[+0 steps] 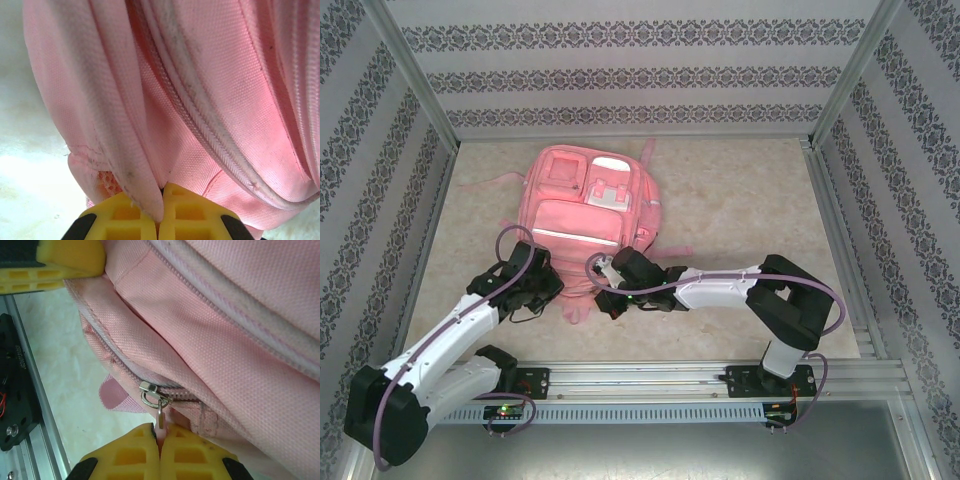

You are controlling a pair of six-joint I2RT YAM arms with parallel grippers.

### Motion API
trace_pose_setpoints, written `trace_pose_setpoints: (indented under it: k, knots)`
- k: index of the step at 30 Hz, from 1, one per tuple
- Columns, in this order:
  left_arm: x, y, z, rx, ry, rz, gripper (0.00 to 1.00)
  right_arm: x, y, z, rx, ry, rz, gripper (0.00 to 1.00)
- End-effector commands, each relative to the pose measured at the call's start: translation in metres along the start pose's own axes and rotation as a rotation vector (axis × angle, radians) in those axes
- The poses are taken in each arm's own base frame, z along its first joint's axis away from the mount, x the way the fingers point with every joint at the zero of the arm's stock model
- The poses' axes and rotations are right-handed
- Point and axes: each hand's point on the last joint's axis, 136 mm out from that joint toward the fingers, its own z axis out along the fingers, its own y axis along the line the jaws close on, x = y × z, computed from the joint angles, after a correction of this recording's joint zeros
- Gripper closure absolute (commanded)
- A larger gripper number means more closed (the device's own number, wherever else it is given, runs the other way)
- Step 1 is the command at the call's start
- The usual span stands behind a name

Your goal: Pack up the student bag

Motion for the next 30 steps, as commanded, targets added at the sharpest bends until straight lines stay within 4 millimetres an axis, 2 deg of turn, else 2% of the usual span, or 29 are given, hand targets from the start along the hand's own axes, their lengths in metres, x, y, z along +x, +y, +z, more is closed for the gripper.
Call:
trace_pose_setpoints:
  k: [1, 5, 9, 11, 14, 15, 16, 18, 25, 30]
  knots:
    - [-0.020, 0.017, -0.018, -0.096, -0.102, 0.040, 1.00, 0.015, -0.013, -0.003, 0.035, 0.077, 0.037, 1.00]
    - [-0.022, 0.019, -0.027, -0.113, -0.113, 0.055, 1.00, -0.001, 0.010, 0.005, -0.037, 0.052, 0.026, 1.00]
    - [-0.022, 0.018, -0.036, -0.108, -0.111, 0.073, 0.99, -0.010, 0.039, 0.026, -0.067, 0.055, -0.024, 1.00]
    - [-0.027, 0.016, -0.045, -0.121, -0.124, 0.109, 0.98, -0.014, 0.046, 0.036, -0.063, 0.048, -0.038, 1.00]
    - [-0.033, 0.021, -0.057, -0.170, -0.148, 0.147, 0.92, -0.019, 0.051, 0.046, -0.067, 0.029, -0.027, 1.00]
    - [-0.033, 0.022, -0.059, -0.179, -0.147, 0.148, 0.84, -0.020, 0.052, 0.049, -0.066, 0.022, -0.023, 1.00]
    - [-0.031, 0.025, -0.059, -0.188, -0.140, 0.144, 0.74, -0.021, 0.053, 0.050, -0.065, 0.017, -0.023, 1.00]
    - [-0.026, 0.027, -0.057, -0.182, -0.116, 0.126, 0.67, -0.024, 0.052, 0.053, -0.056, 0.006, -0.017, 1.00]
    - [0.002, 0.021, -0.035, -0.085, 0.012, 0.001, 0.66, -0.030, 0.051, 0.053, -0.052, -0.027, -0.008, 1.00]
    - [0.010, 0.018, -0.023, -0.045, 0.044, -0.070, 0.62, -0.029, 0.051, 0.057, -0.061, -0.027, -0.003, 1.00]
